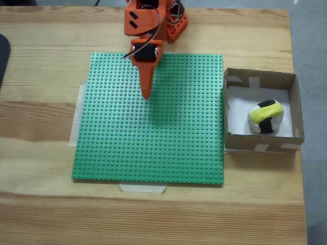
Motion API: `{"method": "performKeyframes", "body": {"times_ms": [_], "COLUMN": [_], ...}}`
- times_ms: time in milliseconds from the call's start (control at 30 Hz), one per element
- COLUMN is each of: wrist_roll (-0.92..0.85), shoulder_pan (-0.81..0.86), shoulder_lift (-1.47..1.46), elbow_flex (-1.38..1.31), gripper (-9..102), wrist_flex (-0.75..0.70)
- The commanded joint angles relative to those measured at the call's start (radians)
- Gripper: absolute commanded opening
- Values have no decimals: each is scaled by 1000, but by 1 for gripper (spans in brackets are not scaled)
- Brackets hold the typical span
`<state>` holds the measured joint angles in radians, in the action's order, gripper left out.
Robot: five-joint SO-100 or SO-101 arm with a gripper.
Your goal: Pick the ball and put it in the box.
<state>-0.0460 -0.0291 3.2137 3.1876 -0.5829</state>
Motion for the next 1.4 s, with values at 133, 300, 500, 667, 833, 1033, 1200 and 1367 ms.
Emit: {"method": "performKeyframes", "body": {"times_ms": [133,300,500,667,833,1033,1200,1367], "wrist_roll": [8,8,8,8,8,8,8,8], "shoulder_pan": [2,2,2,2,2,2,2,2], "shoulder_lift": [9,9,9,9,9,9,9,9], "elbow_flex": [48,48,48,48,48,48,48,48], "gripper": [-1,-1,-1,-1,-1,-1,-1,-1], "wrist_flex": [0,0,0,0,0,0,0,0]}}
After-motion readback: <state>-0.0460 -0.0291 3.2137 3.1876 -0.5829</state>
